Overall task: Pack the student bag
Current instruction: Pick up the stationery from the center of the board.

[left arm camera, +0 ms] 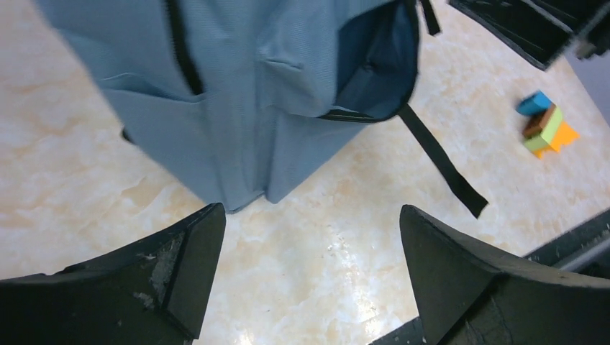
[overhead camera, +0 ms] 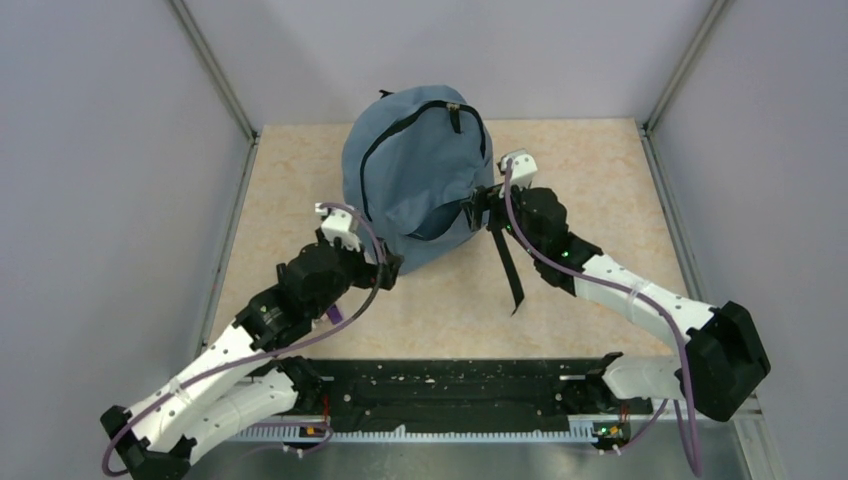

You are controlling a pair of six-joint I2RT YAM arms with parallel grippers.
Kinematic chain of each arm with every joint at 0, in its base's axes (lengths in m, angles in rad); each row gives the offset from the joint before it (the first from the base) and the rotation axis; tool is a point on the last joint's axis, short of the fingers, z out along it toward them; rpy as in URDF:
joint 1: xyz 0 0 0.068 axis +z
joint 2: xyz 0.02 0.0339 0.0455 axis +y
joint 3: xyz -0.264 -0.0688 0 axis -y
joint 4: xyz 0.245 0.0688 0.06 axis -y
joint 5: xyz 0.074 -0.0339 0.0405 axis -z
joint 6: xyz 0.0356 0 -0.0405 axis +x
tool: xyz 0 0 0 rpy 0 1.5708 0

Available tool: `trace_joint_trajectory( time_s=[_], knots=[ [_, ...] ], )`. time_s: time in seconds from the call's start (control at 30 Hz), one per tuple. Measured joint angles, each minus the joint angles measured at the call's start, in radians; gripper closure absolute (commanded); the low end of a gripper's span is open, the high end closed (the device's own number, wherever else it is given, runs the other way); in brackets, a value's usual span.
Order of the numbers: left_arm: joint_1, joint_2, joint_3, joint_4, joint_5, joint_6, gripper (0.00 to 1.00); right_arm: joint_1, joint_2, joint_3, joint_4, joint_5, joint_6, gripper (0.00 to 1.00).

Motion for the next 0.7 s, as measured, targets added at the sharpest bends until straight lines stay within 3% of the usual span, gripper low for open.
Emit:
trace_joint_trajectory(
  time_s=[0.1, 0.3, 0.37, 0.47, 0.57, 0.7],
  knots=[
    [0.052, -0.015, 0.018, -0.063, -0.034, -0.052, 0.03, 0.000, -0.014, -0.006, -0.010, 0.029, 0.010, 0.25],
    [0.356, 0.039, 0.013, -0.185, 0.008, -0.161, 0.03, 0.000, -0.032, -0.006, -0.017, 0.080, 0.022, 0.25],
    [0.412, 0.037, -0.018, -0.209, 0.004, -0.196, 0.03, 0.000, -0.044, -0.006, -0.029, 0.099, 0.027, 0.25],
    [0.462, 0.036, -0.085, -0.227, -0.013, -0.253, 0.06, -0.001, -0.066, -0.012, -0.036, 0.121, 0.030, 0.25],
    [0.481, 0.077, -0.144, -0.243, -0.037, -0.310, 0.19, -0.001, -0.087, -0.019, -0.039, 0.129, 0.037, 0.25],
    [0.483, 0.149, -0.190, -0.250, -0.067, -0.347, 0.23, -0.001, -0.105, -0.026, -0.043, 0.132, 0.042, 0.25]
  ],
)
